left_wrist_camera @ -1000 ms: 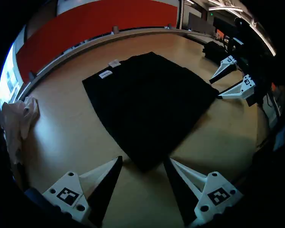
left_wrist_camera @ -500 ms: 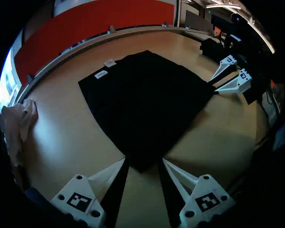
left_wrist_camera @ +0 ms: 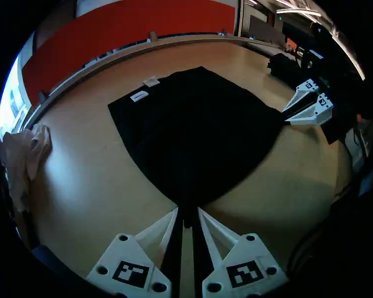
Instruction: Fold towel
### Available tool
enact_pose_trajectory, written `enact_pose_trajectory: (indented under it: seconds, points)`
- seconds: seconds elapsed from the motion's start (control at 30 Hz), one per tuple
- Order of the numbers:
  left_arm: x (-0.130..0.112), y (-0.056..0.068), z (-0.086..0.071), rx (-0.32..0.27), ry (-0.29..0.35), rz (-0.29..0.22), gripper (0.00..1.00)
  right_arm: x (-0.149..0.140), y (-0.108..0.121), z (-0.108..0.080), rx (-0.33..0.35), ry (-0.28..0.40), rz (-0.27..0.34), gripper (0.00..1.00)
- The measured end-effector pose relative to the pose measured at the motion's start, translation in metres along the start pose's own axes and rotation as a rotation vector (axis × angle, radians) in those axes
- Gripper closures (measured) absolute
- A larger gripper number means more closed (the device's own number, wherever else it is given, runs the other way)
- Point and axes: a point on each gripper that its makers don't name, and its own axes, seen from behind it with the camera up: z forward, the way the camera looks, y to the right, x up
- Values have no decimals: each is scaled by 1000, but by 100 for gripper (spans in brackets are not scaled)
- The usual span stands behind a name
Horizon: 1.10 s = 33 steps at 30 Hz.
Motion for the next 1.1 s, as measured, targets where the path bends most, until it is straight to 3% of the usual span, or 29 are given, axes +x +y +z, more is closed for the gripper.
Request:
enact_pose_trajectory:
  seconds: [0.3,0.53,1.1]
  points:
    - [8,1,-9,-1,15,-27,89,13,5,-13,-17,34,7,83]
    - [21,3,-28,-5,24,-68,89,30,9,-32,-31,63,-2,83]
    - [46,13,-77,-25,42,-109,89,62,4,-80,-22,101,-8,83]
